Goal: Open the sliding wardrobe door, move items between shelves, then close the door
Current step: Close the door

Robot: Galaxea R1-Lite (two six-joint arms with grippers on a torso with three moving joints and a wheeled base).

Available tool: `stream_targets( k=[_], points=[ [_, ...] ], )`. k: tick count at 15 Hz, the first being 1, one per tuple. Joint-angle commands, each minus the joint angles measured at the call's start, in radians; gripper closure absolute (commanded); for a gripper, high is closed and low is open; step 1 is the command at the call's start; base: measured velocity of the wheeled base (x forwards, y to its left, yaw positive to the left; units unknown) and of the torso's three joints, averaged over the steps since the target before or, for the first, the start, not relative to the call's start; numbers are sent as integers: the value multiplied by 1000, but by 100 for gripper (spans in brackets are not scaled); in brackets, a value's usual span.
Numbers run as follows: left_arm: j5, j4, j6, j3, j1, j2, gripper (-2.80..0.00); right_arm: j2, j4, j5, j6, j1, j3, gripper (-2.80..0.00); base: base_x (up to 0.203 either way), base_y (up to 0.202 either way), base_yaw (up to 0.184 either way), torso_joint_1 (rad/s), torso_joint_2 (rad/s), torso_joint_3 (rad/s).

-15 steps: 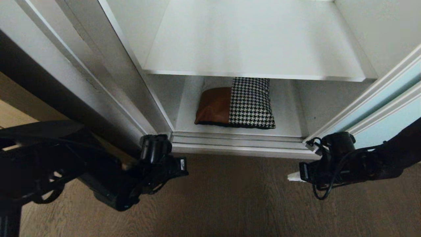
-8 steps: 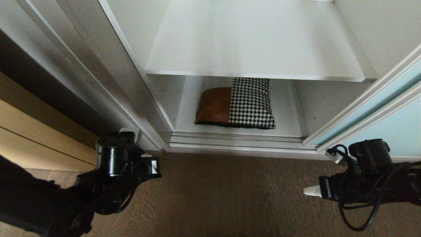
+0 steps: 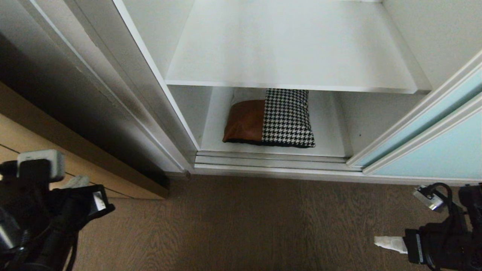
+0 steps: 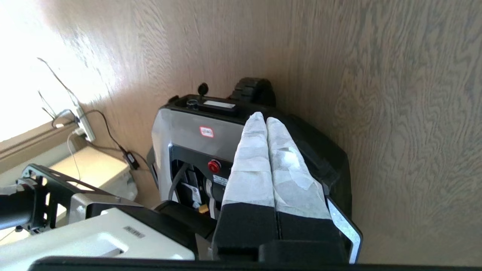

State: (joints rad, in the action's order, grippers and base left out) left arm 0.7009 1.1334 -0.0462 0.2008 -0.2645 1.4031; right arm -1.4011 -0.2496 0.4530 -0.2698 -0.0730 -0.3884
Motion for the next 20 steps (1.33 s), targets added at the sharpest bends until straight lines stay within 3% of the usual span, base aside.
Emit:
stream_targets(
  k=[1, 5, 10, 13, 15, 17, 18, 20],
  points=[
    [7, 7, -44, -62, 74, -211, 0, 110, 3, 3, -6, 0, 53, 0, 0, 0, 0, 0, 0, 0],
    [12, -24, -102, -182, 120, -487, 0, 217, 10, 6, -60, -13, 129, 0, 0, 0, 0, 1, 0, 9],
    [8, -290, -95, -200, 220, -849, 0, 297, 10, 12, -71, -14, 178, 0, 0, 0, 0, 0, 0, 0],
    [-18, -378, -106, -201, 266, -1015, 0, 293, 11, 24, -72, -16, 184, 0, 0, 0, 0, 0, 0, 0],
    [-78, -539, -118, -201, 271, -1181, 0, 284, 12, 32, -72, -27, 184, 0, 0, 0, 0, 0, 0, 0],
    [-177, -862, -119, -190, 273, -1354, 0, 280, 9, 41, -74, -36, 184, 0, 0, 0, 0, 0, 0, 0],
    [-266, -984, -108, -180, 274, -1394, 0, 290, 9, 41, -74, -36, 185, 0, 0, 0, 0, 0, 0, 0],
    [-504, -1118, -89, -162, 275, -1404, 0, 290, 9, 40, -74, -34, 186, 0, 0, 0, 0, 0, 0, 0]
  ],
)
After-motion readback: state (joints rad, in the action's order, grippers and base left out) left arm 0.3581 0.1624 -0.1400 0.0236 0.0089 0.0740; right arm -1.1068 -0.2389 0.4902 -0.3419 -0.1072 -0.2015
